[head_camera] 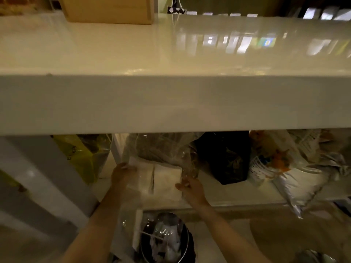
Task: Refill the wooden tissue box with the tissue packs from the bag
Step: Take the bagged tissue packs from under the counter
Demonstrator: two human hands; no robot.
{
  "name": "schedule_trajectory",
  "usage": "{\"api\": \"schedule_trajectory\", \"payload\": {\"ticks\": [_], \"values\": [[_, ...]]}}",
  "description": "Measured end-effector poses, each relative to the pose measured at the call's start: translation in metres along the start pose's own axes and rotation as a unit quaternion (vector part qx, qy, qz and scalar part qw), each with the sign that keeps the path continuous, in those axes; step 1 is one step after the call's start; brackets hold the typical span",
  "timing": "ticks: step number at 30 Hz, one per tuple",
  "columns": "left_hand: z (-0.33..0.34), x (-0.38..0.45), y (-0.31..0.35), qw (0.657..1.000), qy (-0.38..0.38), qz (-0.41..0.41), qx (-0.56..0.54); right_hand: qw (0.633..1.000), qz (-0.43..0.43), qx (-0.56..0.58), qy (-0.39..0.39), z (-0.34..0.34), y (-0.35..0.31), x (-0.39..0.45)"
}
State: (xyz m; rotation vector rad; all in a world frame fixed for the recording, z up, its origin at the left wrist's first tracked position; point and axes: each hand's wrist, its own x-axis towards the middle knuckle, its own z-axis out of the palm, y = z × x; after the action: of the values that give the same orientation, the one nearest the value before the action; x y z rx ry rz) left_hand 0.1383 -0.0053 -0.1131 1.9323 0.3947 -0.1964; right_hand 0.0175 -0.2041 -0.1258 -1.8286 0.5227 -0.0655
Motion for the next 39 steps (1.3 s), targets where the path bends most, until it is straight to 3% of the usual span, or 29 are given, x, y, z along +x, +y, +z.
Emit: {"api": "schedule_trajectory", "payload": {"ticks": [9,13,24,31,39], "values": [[-0.014,-0.071,0.014,0.964,-0.256,-0.065,-0.030,1.000,0.021,0.000,-0.017,-0.064,-0.003,-0.053],[-0.025,-0.111,0.028,0.959,-0.273,-0.078,-0.001,0.994,0.078,0.010,-0.078,-0.101,-0.018,-0.089],[-0.097,-0.278,0.060,0.908,-0.402,-0.116,0.024,0.979,0.081,-0.047,-0.181,-0.206,-0.088,-0.238],[-0.134,-0.344,0.094,0.903,-0.428,-0.009,0.036,0.985,0.033,-0.072,-0.151,-0.244,-0.140,-0.302],[-0.163,-0.376,0.200,0.916,-0.354,0.174,0.072,0.993,-0.037,-0.061,-0.098,-0.283,-0.223,-0.303]]}}
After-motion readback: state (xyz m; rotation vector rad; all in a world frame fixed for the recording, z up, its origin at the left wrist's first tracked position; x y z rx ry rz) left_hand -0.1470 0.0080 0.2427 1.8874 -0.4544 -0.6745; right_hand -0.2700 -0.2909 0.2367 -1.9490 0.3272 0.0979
